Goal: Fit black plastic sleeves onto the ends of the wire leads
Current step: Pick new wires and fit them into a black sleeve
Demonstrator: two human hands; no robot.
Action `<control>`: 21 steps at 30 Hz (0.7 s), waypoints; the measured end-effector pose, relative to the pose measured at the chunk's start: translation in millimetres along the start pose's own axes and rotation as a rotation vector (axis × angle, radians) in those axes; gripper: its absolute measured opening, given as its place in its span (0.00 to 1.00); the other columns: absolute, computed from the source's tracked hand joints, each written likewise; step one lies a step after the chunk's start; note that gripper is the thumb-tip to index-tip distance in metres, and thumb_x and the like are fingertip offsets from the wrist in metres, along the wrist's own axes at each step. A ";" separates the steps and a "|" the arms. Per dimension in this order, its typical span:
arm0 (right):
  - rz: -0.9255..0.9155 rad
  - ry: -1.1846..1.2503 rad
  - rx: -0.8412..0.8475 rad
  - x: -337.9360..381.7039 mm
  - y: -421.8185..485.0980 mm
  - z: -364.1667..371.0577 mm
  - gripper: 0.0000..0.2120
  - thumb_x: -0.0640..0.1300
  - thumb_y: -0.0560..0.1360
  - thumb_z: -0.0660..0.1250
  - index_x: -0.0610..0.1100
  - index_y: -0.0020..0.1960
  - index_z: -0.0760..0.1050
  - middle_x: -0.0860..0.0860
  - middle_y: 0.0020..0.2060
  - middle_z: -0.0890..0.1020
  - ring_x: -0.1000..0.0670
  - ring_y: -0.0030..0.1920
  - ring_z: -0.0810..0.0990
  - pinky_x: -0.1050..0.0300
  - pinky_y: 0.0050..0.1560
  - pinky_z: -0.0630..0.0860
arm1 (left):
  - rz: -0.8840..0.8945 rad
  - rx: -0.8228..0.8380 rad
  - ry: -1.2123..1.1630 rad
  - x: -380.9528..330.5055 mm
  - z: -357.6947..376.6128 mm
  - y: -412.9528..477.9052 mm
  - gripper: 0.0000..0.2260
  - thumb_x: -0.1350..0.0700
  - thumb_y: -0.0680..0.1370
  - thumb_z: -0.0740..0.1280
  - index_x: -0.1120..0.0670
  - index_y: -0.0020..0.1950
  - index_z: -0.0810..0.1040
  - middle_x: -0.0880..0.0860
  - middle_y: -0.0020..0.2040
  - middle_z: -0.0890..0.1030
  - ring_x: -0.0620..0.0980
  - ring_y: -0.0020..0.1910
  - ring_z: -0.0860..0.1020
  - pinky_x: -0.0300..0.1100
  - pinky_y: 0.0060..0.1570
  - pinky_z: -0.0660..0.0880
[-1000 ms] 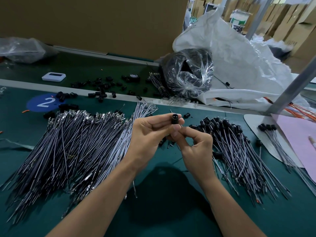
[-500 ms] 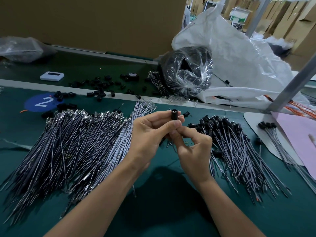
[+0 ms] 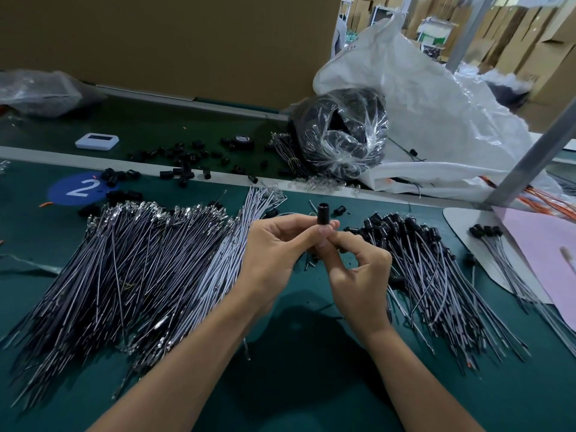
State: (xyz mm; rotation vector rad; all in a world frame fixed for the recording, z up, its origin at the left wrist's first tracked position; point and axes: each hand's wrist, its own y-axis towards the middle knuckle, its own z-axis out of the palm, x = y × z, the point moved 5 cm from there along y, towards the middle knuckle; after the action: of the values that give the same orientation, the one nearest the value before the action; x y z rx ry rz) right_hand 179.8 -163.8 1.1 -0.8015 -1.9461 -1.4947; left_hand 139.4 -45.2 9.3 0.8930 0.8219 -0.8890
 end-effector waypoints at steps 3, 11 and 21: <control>0.031 0.059 0.018 -1.3 -2.6 4.2 0.09 0.42 0.75 0.69 0.38 0.42 0.84 0.48 0.35 0.84 0.42 0.38 0.82 0.38 0.41 0.76 | 0.019 0.001 -0.050 -1.1 0.3 -1.4 0.07 0.62 0.69 0.72 0.62 0.45 0.84 0.56 0.43 0.86 0.49 0.42 0.85 0.35 0.42 0.78; -0.080 0.030 -0.044 9.4 -5.9 5.4 0.05 0.41 0.74 0.70 0.43 0.46 0.84 0.63 0.35 0.80 0.51 0.34 0.79 0.44 0.36 0.77 | 0.062 -0.007 -0.126 -3.7 2.9 -2.4 0.06 0.62 0.68 0.73 0.61 0.44 0.86 0.56 0.43 0.86 0.49 0.42 0.85 0.34 0.42 0.78; -0.032 0.037 0.098 9.4 -3.7 7.5 0.10 0.41 0.76 0.68 0.42 0.36 0.80 0.56 0.29 0.81 0.51 0.30 0.79 0.51 0.34 0.76 | -0.145 0.058 -0.117 4.2 -5.8 2.8 0.09 0.55 0.70 0.74 0.57 0.47 0.86 0.60 0.47 0.85 0.54 0.42 0.84 0.42 0.36 0.81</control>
State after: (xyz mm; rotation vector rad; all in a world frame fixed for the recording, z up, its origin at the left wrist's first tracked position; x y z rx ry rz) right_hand 170.2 -156.1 3.9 -0.6988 -1.9959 -1.4108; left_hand 142.3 -40.2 4.2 0.8305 0.7693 -1.0862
